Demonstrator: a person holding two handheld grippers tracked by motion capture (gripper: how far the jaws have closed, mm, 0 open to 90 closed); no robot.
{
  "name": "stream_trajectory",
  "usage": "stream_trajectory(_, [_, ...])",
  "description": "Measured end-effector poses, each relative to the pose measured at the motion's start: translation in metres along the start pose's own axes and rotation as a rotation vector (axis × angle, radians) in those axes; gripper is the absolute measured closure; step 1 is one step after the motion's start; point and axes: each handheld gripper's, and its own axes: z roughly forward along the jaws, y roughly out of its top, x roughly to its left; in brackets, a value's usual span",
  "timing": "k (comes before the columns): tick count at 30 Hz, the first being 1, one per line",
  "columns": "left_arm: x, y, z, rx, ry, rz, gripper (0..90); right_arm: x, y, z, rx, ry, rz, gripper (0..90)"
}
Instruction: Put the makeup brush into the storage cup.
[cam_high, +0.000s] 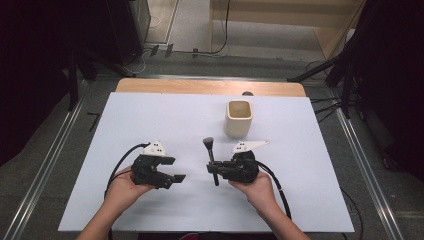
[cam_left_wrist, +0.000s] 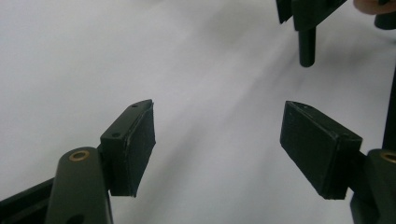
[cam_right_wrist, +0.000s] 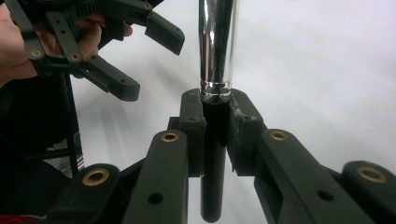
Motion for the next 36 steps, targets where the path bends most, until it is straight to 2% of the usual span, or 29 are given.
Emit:
stream_trajectory(4, [0.0, -0.003, -0.003, -0.005, 0.008, 0.0, 27.1, 0.0, 0.003, -0.001, 0.0, 0.002, -0.013, 79.6])
stream_trajectory(11, [0.002, -0.011, -0.006, -0.004, 0.016, -0.031, 27.0, -0.001, 0.007, -0.001, -0.002, -0.002, -0.022, 79.7])
stream_trajectory(16, [0.003, -0.015, -0.008, -0.001, 0.022, -0.038, 26.4, -0.002, 0.01, -0.002, -0.006, -0.006, -0.019, 79.7])
stream_trajectory(22, [0.003, -0.019, -0.012, 0.014, 0.036, -0.037, 25.5, -0.004, 0.011, -0.003, -0.003, -0.009, -0.019, 79.7])
stream_trajectory(26, [0.005, -0.022, -0.013, 0.019, 0.037, -0.049, 25.1, -0.005, 0.011, -0.004, -0.004, -0.013, -0.016, 79.6])
stream_trajectory(30, [0.005, -0.023, -0.014, 0.028, 0.057, -0.062, 24.1, -0.005, 0.011, -0.004, -0.006, -0.014, -0.017, 79.7])
stream_trajectory(33, [0.005, -0.025, -0.015, 0.026, 0.055, -0.063, 23.5, -0.005, 0.012, -0.005, -0.007, -0.016, -0.017, 79.6])
stream_trajectory(36, [0.006, -0.027, -0.017, 0.029, 0.029, -0.06, 21.6, -0.006, 0.012, -0.007, -0.011, -0.018, -0.019, 79.7])
